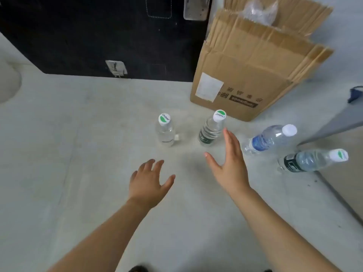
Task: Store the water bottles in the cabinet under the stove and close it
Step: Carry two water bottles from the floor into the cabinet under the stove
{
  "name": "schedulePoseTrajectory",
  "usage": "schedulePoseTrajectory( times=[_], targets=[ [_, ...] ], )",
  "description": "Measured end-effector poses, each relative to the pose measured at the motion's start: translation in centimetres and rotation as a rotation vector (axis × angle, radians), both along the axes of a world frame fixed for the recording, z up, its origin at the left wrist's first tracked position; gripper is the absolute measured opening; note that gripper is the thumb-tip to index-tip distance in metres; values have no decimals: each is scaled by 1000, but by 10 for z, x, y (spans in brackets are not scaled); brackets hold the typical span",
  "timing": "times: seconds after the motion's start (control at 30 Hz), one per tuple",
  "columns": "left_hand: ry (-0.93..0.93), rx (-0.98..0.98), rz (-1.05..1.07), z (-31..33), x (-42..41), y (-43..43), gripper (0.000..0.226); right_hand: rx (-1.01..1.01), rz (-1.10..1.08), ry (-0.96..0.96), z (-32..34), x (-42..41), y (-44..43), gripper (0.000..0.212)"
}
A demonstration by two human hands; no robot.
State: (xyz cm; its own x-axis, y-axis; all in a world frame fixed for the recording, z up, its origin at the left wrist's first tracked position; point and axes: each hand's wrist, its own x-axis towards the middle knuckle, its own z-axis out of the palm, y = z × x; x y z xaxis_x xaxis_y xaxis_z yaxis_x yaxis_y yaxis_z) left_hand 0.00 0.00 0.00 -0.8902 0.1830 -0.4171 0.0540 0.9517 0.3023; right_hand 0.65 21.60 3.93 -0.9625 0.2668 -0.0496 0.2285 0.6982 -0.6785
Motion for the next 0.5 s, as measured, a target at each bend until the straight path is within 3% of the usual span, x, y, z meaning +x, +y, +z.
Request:
schedulePoseTrajectory(
  times=[0.17,0.5],
  targets=[
    [114,-33,-61,-89,-8,5,86,-10,-25,129,-67,-20,-1,81],
    [214,-63,-166,-135,-13,-2,64,-90,-142,303,-107,-38,-6,85]
  ],
)
